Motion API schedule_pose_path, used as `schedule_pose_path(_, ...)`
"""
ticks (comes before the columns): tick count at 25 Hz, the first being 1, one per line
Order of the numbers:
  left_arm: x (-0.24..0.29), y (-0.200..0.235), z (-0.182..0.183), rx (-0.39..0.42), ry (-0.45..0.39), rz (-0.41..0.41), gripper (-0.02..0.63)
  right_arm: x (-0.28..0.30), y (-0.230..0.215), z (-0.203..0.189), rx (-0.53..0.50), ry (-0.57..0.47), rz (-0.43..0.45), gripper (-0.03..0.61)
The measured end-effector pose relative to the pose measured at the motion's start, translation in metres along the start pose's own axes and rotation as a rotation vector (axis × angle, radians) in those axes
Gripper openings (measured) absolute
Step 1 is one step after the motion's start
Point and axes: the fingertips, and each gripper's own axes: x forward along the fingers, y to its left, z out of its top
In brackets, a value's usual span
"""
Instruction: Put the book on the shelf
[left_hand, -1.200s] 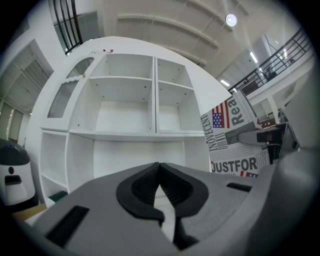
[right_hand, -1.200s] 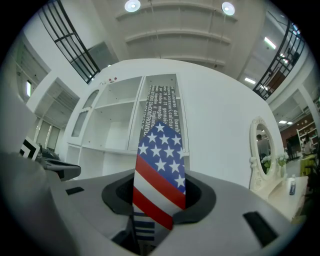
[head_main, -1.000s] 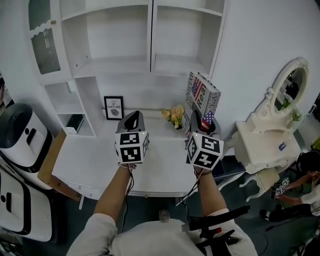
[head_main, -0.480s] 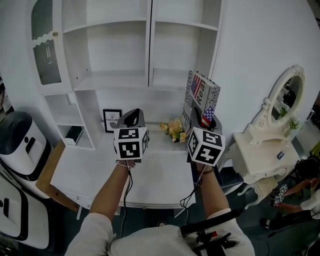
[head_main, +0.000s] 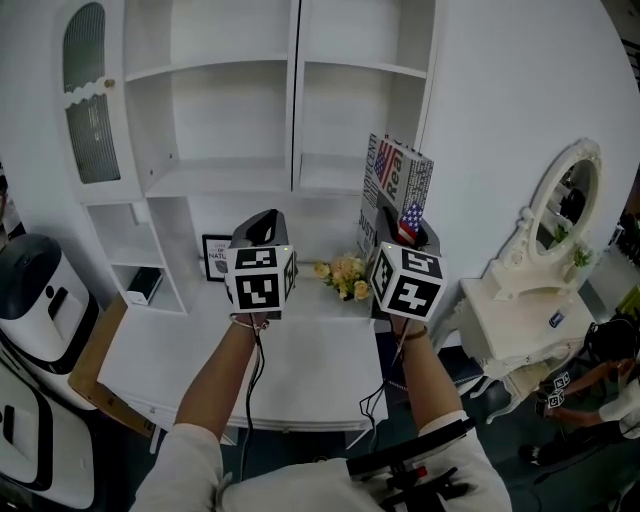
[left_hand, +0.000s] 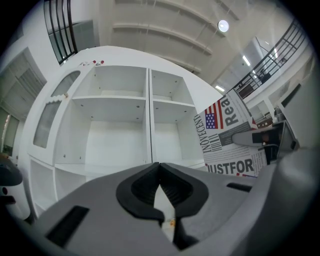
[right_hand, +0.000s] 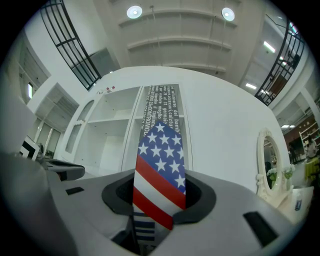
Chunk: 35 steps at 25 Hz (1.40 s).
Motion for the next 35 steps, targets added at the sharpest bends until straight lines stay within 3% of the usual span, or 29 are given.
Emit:
schedule_pose_path(5,0.006,0.003,0.023,0.016,-0.024,0.008,0.007,0.005,-0.004,0.023,-0.003,-0.027,-0.002,0.17)
schedule_pose_path(10,0.009,0.01,0.049,0.085,-0.037,0.032,0.008,0.01,-0.012,0.046,-0.03,-0.036,-0.002,0.17)
schedule_pose_path(27,0.005,0.022,0.115,0.146,-0.095,0.035,0.007,0.02,-0.028,0.127,-0.021,-0.156,0.011,0.172)
schedule_pose_path(35,-0.002,0.025,0.139,0.133,-0.114,0.023,0.008,0.021,-0.016,0.161,-0.037,-0.181,0.037,0.172)
